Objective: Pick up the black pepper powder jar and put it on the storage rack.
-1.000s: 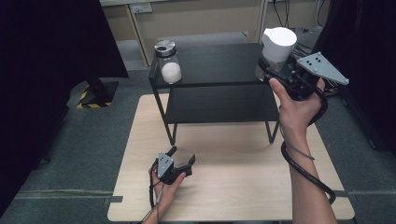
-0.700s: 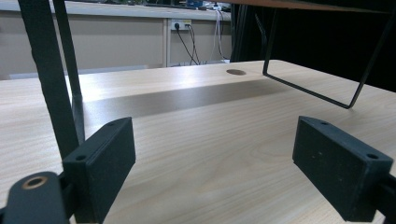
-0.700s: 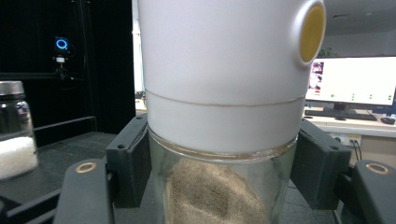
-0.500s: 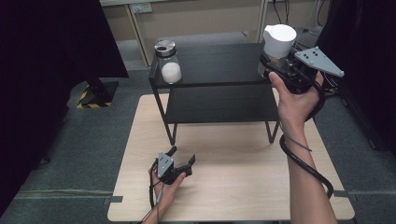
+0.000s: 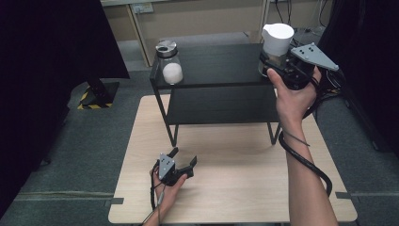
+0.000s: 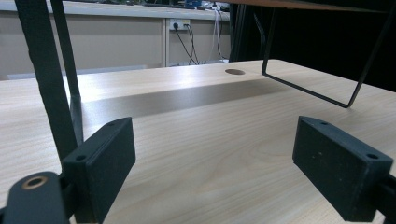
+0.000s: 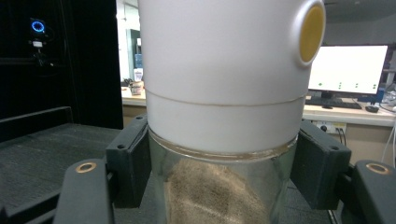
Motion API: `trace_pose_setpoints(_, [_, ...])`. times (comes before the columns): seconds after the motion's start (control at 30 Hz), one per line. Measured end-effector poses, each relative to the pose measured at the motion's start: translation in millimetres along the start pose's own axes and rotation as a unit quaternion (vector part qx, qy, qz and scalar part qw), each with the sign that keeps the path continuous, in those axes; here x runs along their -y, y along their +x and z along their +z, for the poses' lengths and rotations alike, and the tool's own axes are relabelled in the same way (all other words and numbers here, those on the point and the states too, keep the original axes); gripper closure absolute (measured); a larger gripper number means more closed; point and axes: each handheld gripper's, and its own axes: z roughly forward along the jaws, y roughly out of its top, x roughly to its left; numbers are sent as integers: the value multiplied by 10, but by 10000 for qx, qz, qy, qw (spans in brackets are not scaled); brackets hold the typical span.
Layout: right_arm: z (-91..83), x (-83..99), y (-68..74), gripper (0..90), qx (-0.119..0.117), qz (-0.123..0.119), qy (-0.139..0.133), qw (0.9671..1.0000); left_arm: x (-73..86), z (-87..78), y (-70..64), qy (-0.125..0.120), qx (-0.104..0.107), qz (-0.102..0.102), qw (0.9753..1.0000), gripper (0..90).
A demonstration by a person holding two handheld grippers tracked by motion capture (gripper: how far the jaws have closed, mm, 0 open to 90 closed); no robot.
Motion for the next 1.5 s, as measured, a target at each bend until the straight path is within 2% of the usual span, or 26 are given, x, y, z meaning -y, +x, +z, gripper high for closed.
trace_pose_setpoints(0.27, [38, 17, -13, 309, 34, 43, 31, 10000, -1, 3, 0, 1, 4, -5, 10000, 123])
trace_pose_setpoints(0.83, [113, 64, 26, 307, 78, -37, -19, 10000, 1, 3, -4, -4, 4, 11, 10000, 123])
trace_pose_setpoints(1.2, [116, 83, 14, 299, 52, 95, -67, 9999, 6, 2, -9, -17, 5, 14, 10000, 123])
trace_pose_setpoints(1.5, [92, 104, -30, 133, -31, 387, -111, 9992, 6, 3, -17, -17, -3, 29, 10000, 123])
